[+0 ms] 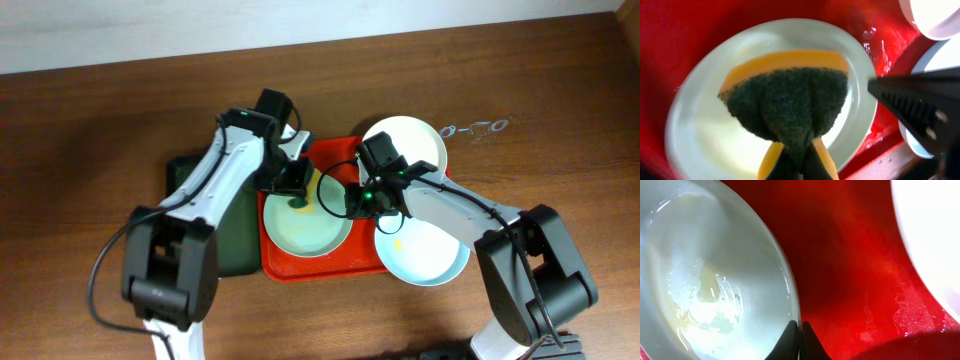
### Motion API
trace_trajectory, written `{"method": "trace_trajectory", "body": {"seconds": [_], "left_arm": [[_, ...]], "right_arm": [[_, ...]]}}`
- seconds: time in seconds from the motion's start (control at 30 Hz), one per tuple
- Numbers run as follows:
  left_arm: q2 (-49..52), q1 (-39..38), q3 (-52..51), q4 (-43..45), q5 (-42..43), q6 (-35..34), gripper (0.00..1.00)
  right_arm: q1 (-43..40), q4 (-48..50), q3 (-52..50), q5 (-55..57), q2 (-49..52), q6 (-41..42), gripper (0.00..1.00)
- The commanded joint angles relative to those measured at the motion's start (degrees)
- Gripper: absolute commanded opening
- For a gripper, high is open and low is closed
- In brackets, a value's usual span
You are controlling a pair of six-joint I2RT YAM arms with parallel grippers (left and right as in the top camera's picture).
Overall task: Clean dirty plates on tray and stack at the side
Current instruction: 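Scrub the pale green plate with the sponge in the left gripper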
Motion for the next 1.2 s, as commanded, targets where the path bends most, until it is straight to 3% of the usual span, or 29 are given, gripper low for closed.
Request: {"method": "trace_trajectory", "body": {"seconds": [0.0, 0.1, 0.37, 0.53, 0.67, 0.77, 0.9, 1.0, 1.17], "left_arm": [[-2.84, 0.59, 0.57, -2.78, -7.63, -1.03, 0.00], [-2.84, 0.55, -3.23, -0.81, -11.56, -3.17, 0.00], [-2.78, -0.66, -19.06, 14.21, -10.05, -7.85, 0.00], [-2.75, -3.45, -19.67, 15.37, -1.22, -7.80, 0.00], [-3.39, -2.80, -13.77, 11.23, -0.35, -7.78, 0.00], [-5.70, -2.40, -7.32, 5.35, -5.51, -7.82, 0.00], [-6.27, -2.62, -7.37, 4.74, -12.04, -7.85, 0.00], [-6.27, -2.62, -10.49, 6.51, -15.96, -7.85, 0.00], [-6.25, -2.62, -18.97, 14.78, -15.10, -8.07, 0.00]], "right_arm": [[0.31, 0.33, -0.35, -0.42, 0.37, -0.11, 0.04], [0.31, 0.13, -0.35, -0.44, 0.37, -0.11, 0.04], [0.31, 0.15, -0.35, -0.42, 0.37, -0.11, 0.04], [0.31, 0.17, -0.35, -0.42, 0.37, -0.11, 0.04], [0.31, 0.46, -0.35, -0.42, 0.37, -0.11, 0.04], [0.31, 0.42, -0.35, -0.42, 0.37, -0.11, 0.04], [0.31, 0.37, -0.35, -0.42, 0.37, -0.11, 0.04], [0.31, 0.37, -0.35, -0.39, 0.37, -0.11, 0.04], [0.31, 0.37, -0.35, -0.39, 0.37, -0.13, 0.04]]}}
